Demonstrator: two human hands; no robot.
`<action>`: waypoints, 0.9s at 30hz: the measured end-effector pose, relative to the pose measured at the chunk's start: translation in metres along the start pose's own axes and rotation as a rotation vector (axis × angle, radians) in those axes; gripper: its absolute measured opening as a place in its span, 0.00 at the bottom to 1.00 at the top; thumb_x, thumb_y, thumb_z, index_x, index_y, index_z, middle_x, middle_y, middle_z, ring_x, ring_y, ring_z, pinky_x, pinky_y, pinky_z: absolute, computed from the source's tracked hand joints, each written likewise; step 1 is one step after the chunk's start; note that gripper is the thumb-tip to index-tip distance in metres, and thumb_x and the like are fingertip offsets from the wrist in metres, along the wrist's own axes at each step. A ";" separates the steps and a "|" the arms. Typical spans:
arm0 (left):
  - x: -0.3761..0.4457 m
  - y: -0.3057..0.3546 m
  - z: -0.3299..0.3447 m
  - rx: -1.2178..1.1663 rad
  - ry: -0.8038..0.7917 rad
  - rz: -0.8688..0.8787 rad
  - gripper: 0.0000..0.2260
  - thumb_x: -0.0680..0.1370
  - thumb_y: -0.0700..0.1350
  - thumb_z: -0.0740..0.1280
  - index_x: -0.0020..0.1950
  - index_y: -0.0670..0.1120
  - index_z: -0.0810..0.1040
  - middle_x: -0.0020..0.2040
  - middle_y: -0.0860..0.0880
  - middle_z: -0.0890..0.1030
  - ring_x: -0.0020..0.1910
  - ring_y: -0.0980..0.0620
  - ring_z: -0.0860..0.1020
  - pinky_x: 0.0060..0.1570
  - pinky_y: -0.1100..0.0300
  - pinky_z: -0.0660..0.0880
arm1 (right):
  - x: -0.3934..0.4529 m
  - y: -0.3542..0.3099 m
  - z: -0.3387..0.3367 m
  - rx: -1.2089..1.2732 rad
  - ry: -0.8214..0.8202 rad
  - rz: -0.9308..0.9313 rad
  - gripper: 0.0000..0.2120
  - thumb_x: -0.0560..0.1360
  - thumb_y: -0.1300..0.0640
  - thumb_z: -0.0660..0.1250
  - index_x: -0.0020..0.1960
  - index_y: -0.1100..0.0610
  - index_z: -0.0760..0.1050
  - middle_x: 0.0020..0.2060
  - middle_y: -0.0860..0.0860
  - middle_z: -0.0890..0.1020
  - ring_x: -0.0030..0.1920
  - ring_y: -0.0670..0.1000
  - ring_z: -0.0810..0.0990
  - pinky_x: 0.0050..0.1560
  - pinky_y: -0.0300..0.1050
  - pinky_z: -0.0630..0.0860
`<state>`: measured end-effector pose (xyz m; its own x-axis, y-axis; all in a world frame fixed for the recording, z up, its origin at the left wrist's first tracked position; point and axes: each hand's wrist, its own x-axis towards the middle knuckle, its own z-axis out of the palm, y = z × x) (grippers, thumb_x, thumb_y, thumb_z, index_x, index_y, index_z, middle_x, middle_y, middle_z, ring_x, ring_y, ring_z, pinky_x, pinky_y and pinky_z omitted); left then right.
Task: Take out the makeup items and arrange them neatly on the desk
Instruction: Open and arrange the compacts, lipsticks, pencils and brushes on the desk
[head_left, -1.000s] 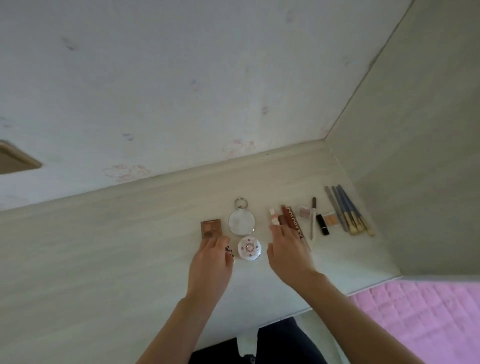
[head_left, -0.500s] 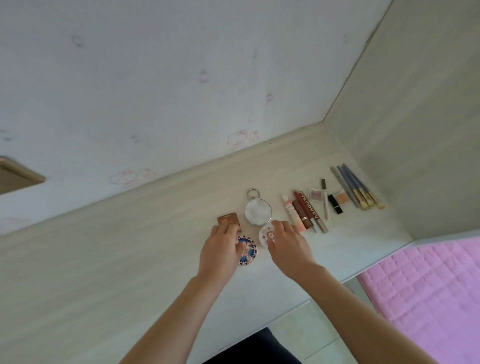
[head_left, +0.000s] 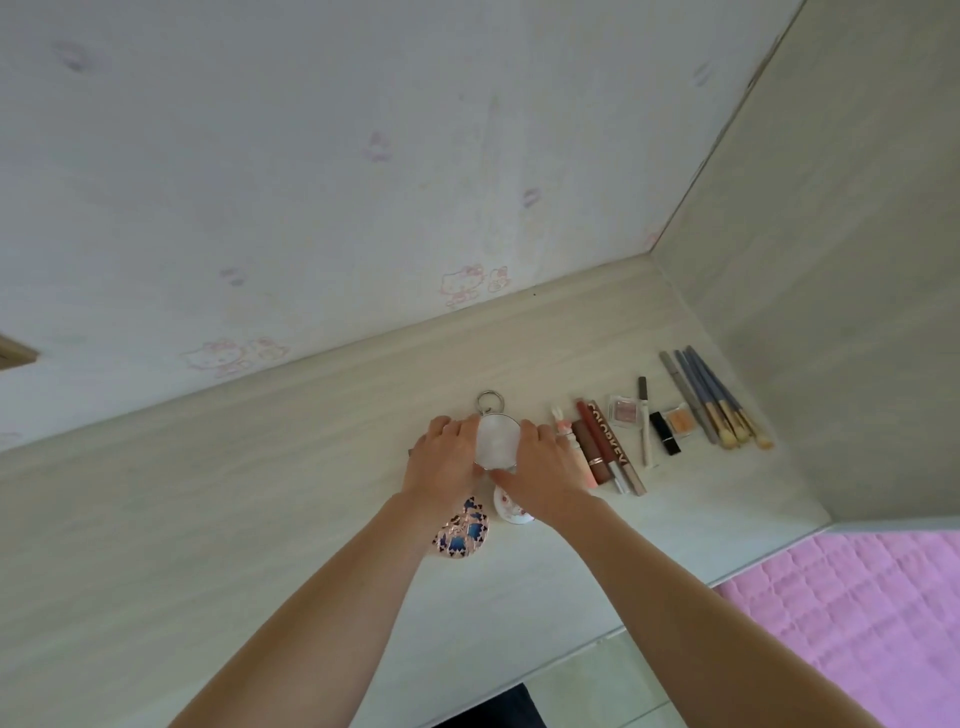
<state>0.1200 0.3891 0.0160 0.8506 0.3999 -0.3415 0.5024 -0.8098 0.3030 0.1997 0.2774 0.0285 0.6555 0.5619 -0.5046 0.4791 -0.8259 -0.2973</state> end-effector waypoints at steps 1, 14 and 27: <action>0.003 0.000 0.000 0.004 -0.007 0.001 0.28 0.76 0.46 0.65 0.74 0.46 0.61 0.68 0.49 0.72 0.71 0.46 0.62 0.62 0.53 0.68 | 0.003 0.000 0.001 0.004 -0.006 0.001 0.33 0.74 0.43 0.66 0.70 0.60 0.60 0.65 0.57 0.68 0.67 0.59 0.66 0.67 0.50 0.65; 0.010 -0.015 -0.003 -0.328 -0.045 0.059 0.30 0.72 0.45 0.73 0.72 0.47 0.67 0.66 0.48 0.73 0.69 0.47 0.64 0.65 0.51 0.66 | 0.015 0.008 0.004 0.248 -0.001 0.046 0.30 0.72 0.51 0.71 0.69 0.58 0.62 0.68 0.60 0.64 0.64 0.59 0.70 0.59 0.48 0.70; -0.036 -0.014 -0.053 -1.203 0.082 -0.059 0.30 0.66 0.34 0.77 0.64 0.53 0.75 0.61 0.56 0.79 0.52 0.54 0.82 0.49 0.57 0.80 | -0.033 -0.013 -0.036 0.668 0.204 -0.143 0.38 0.67 0.55 0.76 0.72 0.45 0.62 0.61 0.50 0.70 0.57 0.51 0.76 0.57 0.48 0.76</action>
<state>0.0902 0.4088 0.0709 0.8069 0.4843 -0.3382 0.3269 0.1107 0.9385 0.1927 0.2716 0.0788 0.7404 0.6107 -0.2808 0.1516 -0.5587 -0.8154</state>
